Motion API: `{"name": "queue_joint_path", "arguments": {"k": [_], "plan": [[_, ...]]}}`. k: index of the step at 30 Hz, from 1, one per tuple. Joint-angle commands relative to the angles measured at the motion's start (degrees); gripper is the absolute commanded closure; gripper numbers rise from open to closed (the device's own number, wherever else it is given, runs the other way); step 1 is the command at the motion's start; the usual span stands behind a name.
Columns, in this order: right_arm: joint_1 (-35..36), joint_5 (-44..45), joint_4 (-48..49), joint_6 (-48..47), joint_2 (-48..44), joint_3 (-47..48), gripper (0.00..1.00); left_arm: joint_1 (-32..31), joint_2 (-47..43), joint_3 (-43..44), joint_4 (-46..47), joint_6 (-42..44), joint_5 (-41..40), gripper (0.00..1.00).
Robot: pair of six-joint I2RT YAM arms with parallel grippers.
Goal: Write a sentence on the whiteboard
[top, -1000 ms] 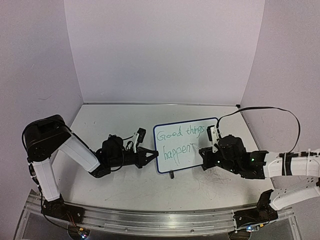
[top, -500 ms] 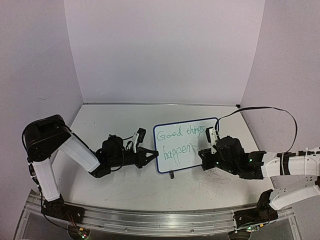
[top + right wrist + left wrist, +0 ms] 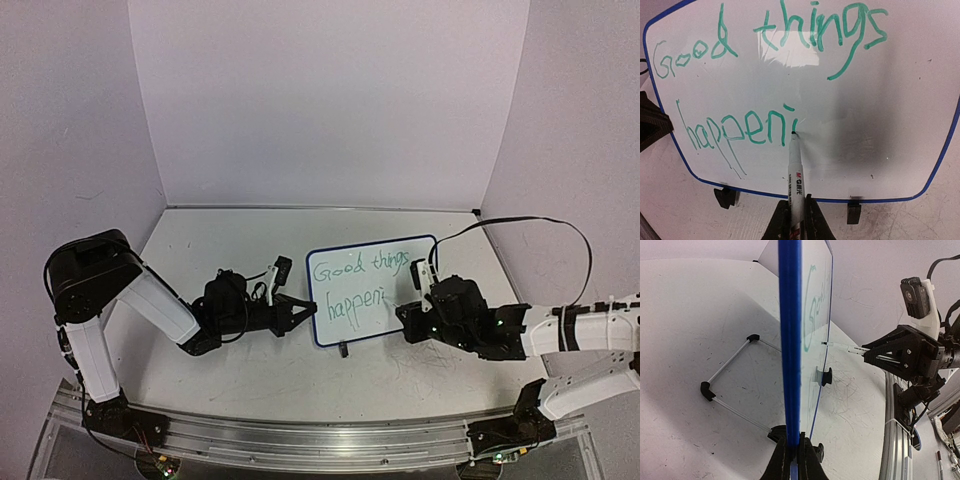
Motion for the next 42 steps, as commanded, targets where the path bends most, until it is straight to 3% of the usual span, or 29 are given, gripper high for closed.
{"name": "queue_joint_path", "arguments": {"k": [1,26,42], "plan": [[-0.21,-0.87,-1.50,1.49,-0.53,-0.85,1.00,0.14,-2.33,-0.15,0.63,1.34,-0.64,1.00],[-0.56,4.35,-0.50,-0.65,-0.97,3.47,1.00,0.14,-2.34,-0.18,0.47,1.34,-0.51,1.00],[-0.59,2.22,-2.70,0.41,-0.67,1.93,1.00,0.14,-2.51,-0.24,0.43,1.43,-0.60,1.00]]}}
